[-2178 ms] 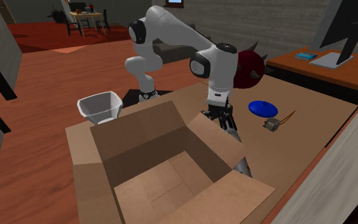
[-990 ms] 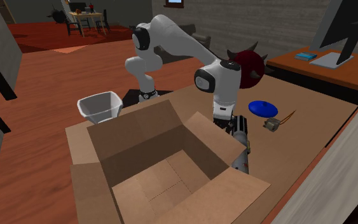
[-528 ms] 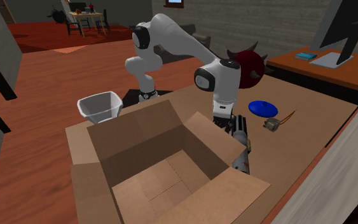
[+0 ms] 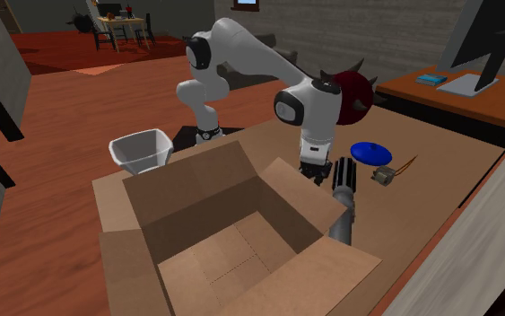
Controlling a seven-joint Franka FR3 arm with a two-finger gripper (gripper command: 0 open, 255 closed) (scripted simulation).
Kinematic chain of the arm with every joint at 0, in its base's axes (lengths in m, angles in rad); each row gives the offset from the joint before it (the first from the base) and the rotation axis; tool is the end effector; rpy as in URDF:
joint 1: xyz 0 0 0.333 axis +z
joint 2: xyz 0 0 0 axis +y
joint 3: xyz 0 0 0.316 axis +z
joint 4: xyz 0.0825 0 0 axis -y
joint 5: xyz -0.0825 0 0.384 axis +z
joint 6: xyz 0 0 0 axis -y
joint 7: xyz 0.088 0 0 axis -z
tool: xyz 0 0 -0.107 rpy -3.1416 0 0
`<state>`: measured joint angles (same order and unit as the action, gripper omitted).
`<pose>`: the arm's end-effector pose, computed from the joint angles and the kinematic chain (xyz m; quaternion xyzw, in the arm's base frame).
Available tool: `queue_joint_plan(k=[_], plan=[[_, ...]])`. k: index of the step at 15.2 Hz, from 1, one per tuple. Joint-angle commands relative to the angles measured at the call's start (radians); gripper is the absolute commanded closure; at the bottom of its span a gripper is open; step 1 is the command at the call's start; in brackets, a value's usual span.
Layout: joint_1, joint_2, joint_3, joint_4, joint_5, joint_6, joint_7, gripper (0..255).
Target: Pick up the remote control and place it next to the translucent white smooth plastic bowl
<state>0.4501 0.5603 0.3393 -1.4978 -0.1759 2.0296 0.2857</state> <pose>0.5269 0.4620 0.3573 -0.9647 -0.2633 0.0030 0.0099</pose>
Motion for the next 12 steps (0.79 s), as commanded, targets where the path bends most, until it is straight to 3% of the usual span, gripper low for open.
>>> queue_joint_plan(k=[1,12], plan=[[0.0,-0.005,0.001,0.021,0.003,-0.026,-0.002,255],[0.002,-0.041,0.01,0.115,0.018,-0.154,-0.011,255]])
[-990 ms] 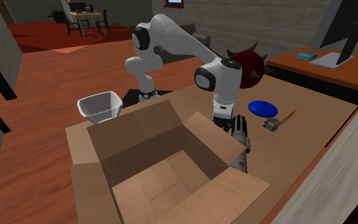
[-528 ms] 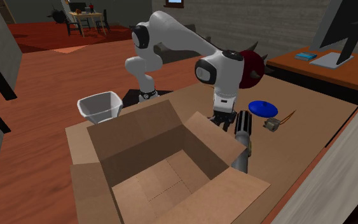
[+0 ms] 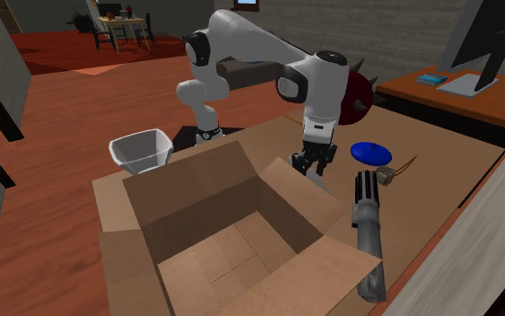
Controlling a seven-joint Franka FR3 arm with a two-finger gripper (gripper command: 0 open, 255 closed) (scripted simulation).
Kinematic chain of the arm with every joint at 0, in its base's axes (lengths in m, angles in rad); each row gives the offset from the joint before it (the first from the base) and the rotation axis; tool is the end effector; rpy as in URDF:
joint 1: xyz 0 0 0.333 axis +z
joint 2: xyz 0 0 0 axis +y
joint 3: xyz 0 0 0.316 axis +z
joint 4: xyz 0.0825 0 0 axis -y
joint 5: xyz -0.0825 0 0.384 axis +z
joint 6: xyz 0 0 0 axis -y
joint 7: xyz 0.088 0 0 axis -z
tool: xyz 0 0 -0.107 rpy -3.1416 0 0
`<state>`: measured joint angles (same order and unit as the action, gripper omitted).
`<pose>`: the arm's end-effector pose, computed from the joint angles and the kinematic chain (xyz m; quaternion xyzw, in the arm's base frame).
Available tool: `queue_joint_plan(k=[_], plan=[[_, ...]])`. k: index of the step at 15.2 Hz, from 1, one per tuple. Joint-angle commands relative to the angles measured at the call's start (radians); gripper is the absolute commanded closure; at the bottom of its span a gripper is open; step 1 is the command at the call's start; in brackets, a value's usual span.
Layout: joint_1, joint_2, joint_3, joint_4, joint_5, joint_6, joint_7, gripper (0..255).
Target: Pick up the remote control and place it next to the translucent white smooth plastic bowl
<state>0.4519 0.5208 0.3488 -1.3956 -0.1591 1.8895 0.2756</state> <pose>0.5281 0.4623 0.4204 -0.9648 -0.2627 0.0033 0.0095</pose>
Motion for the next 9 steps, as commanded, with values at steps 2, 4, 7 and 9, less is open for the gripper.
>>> queue_joint_plan(k=[2,4,7,9], plan=[[0.002,-0.005,0.002,0.034,0.003,-0.039,-0.002,255],[0.004,-0.008,0.003,0.057,0.004,-0.064,-0.004,255],[0.007,-0.01,0.004,0.094,0.006,-0.103,-0.005,255],[0.009,-0.01,0.005,0.122,0.006,-0.13,-0.006,255]])
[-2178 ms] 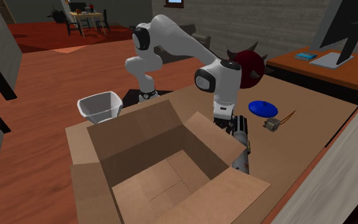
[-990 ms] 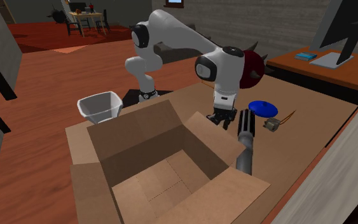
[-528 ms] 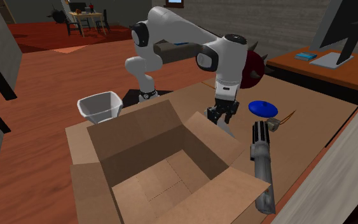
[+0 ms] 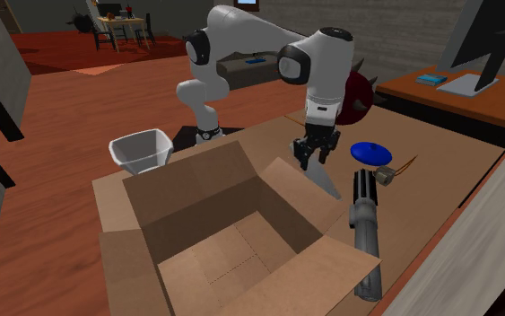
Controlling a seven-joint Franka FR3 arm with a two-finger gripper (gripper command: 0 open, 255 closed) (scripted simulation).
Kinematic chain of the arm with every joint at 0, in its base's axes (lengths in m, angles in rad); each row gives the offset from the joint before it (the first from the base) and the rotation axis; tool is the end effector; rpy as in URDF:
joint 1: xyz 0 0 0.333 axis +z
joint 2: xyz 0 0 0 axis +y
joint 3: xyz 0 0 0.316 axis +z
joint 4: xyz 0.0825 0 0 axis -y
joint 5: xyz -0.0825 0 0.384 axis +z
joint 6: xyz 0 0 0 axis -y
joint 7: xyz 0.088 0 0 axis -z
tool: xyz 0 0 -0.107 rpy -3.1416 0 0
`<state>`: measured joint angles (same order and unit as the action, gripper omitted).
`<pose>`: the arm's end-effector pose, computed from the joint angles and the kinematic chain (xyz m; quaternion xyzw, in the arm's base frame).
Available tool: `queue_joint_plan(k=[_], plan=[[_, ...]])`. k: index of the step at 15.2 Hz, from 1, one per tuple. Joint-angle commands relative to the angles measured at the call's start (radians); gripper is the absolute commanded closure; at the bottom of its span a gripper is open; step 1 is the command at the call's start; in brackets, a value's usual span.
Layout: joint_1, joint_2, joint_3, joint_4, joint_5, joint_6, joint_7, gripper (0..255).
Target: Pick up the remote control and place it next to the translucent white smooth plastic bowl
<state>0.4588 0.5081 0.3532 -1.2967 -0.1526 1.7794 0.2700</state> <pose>0.5279 0.4620 0.4665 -0.9648 -0.2627 0.0032 0.0095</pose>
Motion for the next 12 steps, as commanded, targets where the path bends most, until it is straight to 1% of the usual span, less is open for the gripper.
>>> queue_joint_plan(k=[1,12], plan=[[0.004,0.003,0.0,0.037,0.0,-0.034,-0.001,255],[0.031,0.033,0.001,0.234,-0.007,-0.199,-0.005,255]])
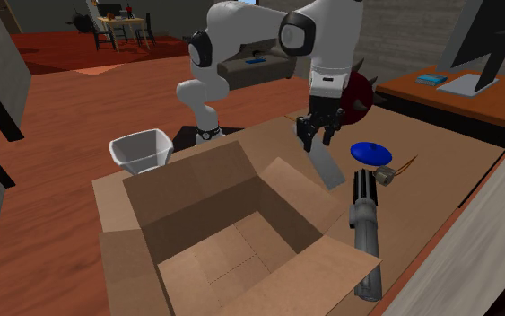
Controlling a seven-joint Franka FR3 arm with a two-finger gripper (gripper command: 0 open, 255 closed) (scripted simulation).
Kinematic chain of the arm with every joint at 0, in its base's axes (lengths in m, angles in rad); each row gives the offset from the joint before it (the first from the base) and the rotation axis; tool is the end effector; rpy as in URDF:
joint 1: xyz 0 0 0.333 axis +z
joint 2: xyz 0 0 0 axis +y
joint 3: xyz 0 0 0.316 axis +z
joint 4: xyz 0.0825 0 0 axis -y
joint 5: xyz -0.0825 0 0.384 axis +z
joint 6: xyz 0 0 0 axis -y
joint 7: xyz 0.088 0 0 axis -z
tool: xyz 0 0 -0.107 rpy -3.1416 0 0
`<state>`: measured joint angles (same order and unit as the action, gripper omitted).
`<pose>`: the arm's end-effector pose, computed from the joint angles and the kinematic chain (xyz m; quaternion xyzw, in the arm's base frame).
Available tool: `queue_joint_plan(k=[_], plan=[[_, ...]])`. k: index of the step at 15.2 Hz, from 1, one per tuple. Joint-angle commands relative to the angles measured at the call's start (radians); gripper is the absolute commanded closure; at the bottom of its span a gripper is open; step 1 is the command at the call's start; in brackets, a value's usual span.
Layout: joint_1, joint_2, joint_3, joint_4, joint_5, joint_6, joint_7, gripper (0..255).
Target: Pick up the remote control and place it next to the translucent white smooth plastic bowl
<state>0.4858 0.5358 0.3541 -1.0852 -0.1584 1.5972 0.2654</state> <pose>0.5283 0.4623 0.5313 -0.9648 -0.2627 0.0031 0.0095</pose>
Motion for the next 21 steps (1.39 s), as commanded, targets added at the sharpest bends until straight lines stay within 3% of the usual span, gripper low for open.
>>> queue_joint_plan(k=[1,4,9,21], plan=[[-0.025,-0.055,0.004,-0.073,0.015,0.019,-0.01,255],[-0.095,-0.211,0.009,-0.302,0.064,0.097,-0.049,255],[-0.176,-0.43,-0.007,-0.586,0.142,0.175,-0.138,255],[-0.261,-0.863,-0.134,-1.052,0.251,0.216,-0.386,255]])
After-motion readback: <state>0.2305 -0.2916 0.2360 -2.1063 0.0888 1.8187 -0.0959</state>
